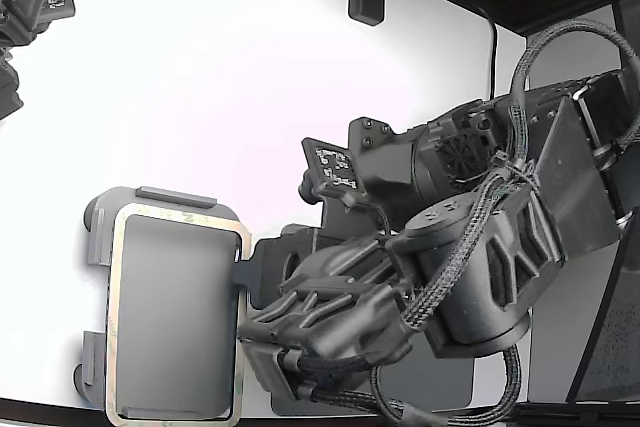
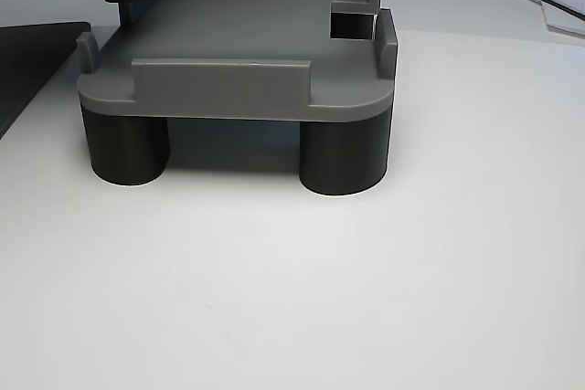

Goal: Move top rectangular frame to the holder.

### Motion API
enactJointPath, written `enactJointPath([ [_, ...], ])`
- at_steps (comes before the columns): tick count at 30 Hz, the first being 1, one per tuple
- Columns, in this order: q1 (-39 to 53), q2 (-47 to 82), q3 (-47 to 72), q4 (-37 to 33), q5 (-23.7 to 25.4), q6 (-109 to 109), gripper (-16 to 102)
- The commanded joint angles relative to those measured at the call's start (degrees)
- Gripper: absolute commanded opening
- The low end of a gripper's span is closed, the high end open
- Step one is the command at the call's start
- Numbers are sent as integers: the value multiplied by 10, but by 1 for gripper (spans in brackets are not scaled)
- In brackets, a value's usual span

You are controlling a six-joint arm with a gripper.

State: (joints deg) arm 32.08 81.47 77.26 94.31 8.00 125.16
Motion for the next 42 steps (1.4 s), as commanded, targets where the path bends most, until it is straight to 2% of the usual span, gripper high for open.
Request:
enactJointPath([
  [1, -11, 20, -4, 2, -2, -3, -11],
  [32, -37, 64, 109, -90, -6, -20, -11],
  [35, -38, 65, 110, -92, -6, -22, -7],
  [36, -38, 65, 110, -92, -6, -23, -2],
  [37, -38, 65, 110, -93, -5, -25, 9],
  [38, -38, 65, 110, -93, -4, -27, 28],
  [39, -38, 65, 110, -93, -4, -28, 56],
  [40, -38, 64, 109, -93, -4, -30, 76],
  [41, -38, 63, 107, -93, -4, -31, 93],
  [42, -38, 63, 105, -93, -4, -33, 100],
])
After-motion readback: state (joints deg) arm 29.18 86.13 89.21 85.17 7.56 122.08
